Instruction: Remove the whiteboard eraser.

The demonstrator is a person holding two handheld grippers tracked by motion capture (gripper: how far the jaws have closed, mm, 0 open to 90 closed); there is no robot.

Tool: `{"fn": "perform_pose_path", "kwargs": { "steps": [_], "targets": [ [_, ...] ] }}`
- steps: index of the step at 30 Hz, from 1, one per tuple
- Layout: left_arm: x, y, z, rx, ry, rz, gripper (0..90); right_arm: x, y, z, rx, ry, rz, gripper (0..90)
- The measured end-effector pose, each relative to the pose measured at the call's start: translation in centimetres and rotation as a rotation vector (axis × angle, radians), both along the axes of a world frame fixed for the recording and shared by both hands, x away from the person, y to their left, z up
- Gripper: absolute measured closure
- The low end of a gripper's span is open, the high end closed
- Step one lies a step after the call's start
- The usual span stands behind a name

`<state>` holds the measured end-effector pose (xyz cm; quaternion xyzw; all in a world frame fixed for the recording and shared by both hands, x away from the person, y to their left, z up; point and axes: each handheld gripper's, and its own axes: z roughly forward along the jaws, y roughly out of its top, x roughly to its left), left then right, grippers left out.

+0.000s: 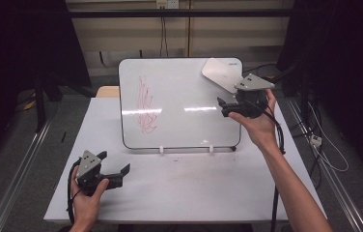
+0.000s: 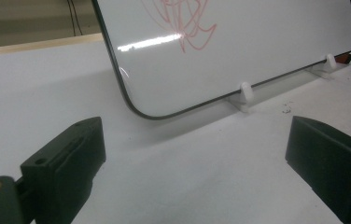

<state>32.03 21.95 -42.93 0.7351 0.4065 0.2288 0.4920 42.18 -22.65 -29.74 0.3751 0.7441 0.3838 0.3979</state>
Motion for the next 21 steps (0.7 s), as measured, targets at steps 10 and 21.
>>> {"fn": "perform_pose_path", "kwargs": {
  "steps": [10,21],
  "targets": [
    [0.0,0.0,0.0,0.021,0.000,-0.015,4.7,2.8,0.5,0.8,-0.096,-0.042,-0.023,15.9],
    [0.0,0.0,0.0,0.026,0.009,-0.022,4.7,4.6,0.7,-0.2,-0.137,-0.032,-0.017,16.9]
  ]
}}
